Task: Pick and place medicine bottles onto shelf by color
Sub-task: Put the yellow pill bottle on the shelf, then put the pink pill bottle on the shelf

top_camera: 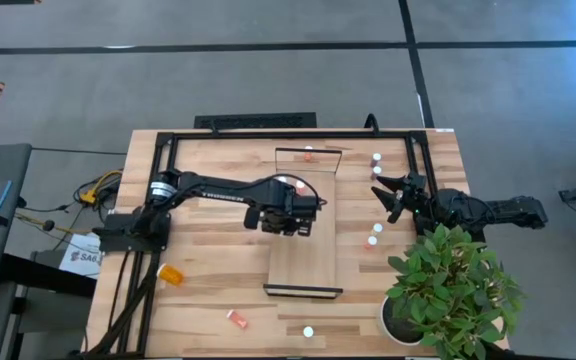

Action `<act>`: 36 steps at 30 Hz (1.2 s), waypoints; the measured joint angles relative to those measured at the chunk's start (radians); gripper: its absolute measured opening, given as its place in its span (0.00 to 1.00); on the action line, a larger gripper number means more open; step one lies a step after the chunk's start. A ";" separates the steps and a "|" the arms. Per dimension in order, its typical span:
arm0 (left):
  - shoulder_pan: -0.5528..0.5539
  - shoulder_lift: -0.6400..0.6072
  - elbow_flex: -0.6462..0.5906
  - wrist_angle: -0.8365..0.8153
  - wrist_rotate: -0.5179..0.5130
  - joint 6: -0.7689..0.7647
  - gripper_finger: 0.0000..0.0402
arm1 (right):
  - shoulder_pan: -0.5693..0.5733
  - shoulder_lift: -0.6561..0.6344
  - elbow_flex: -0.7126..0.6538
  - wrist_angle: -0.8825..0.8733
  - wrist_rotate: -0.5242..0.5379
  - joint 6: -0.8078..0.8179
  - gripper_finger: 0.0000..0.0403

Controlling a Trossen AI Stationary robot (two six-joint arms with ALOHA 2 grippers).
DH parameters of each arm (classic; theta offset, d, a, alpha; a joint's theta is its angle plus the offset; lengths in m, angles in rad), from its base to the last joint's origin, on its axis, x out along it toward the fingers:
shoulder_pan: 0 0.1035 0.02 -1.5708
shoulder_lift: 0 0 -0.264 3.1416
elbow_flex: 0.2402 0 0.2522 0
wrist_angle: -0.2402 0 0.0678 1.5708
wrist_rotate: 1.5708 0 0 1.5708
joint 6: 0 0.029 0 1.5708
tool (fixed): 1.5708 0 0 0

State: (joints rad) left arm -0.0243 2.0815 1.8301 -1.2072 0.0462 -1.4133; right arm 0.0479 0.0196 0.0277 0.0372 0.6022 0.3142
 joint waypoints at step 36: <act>-0.135 -0.085 0.133 -0.362 -0.053 -0.111 0.45 | 0.000 0.000 0.000 0.000 0.000 0.000 0.62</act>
State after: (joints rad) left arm -0.1597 1.9961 1.9627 -1.5688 -0.0065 -1.5243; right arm 0.0480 0.0193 0.0278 0.0376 0.6022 0.3144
